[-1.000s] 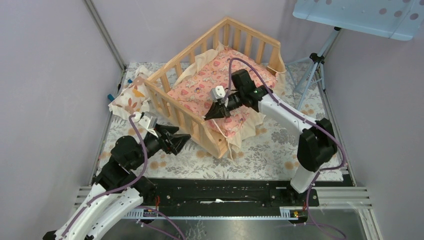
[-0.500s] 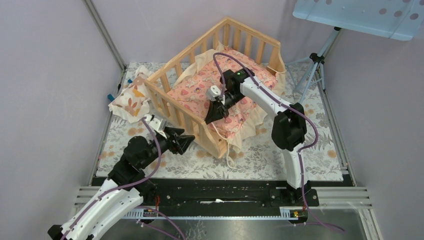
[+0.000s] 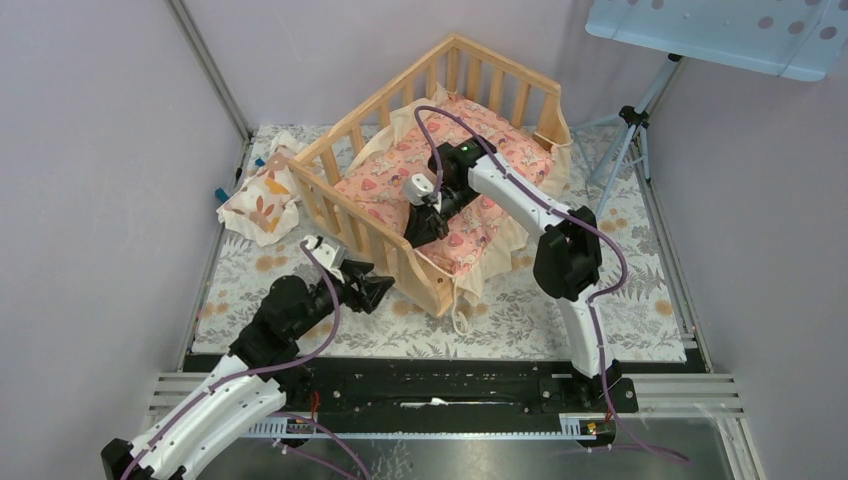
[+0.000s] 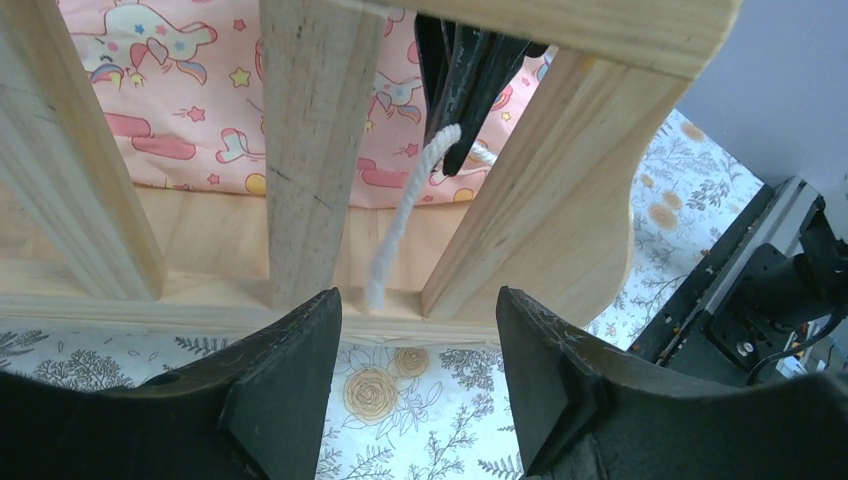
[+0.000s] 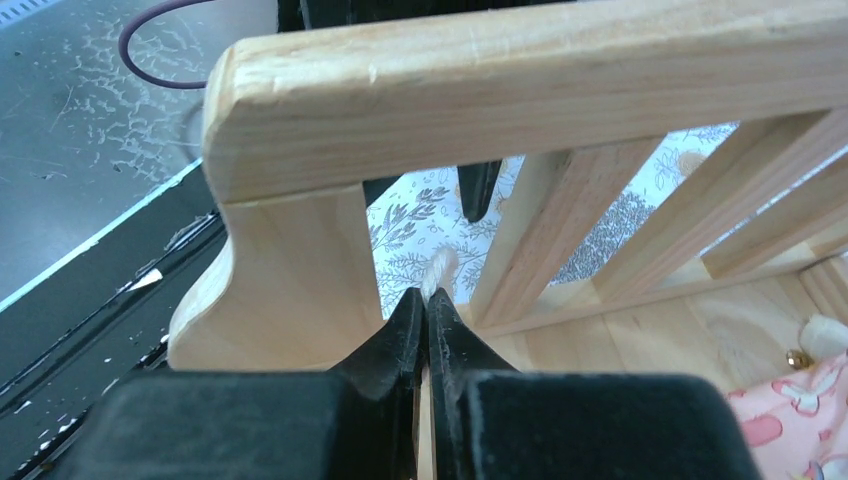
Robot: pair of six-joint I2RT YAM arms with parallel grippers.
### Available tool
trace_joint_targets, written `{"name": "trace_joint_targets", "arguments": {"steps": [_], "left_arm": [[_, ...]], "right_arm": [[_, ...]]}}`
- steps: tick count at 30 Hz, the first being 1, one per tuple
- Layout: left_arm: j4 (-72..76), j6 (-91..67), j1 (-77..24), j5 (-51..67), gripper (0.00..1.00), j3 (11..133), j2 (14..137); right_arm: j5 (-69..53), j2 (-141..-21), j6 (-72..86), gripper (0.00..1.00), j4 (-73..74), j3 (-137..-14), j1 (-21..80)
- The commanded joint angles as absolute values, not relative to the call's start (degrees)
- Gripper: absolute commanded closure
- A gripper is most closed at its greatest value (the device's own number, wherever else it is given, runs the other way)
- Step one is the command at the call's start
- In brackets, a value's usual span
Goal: Set up the pet bed
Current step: Cross the ropes on the bed frame.
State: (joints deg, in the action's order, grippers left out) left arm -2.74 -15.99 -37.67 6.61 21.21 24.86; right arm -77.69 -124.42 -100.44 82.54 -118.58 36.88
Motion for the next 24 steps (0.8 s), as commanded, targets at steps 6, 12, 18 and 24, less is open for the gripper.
{"name": "trace_joint_targets", "arguments": {"steps": [6, 12, 18, 24], "left_arm": [[2.6, -14.1, -38.1, 4.8, 0.36, 19.7, 24.6], [4.8, -13.3, -38.3, 4.6, 0.35, 19.5, 27.0], [6.6, -12.7, -38.5, 4.6, 0.36, 19.0, 28.7], [8.2, -11.8, -38.6, 4.7, 0.45, 19.0, 30.5]], "right_arm": [[-78.6, -126.7, -99.0, 1.00, 84.3, -123.2, 39.8], [-78.8, -126.4, -99.0, 1.00, 84.3, -122.0, 40.4], [-79.0, -126.4, -98.9, 1.00, 84.3, -122.1, 40.6], [-79.3, -126.3, -98.6, 1.00, 84.5, -122.0, 40.6]]}}
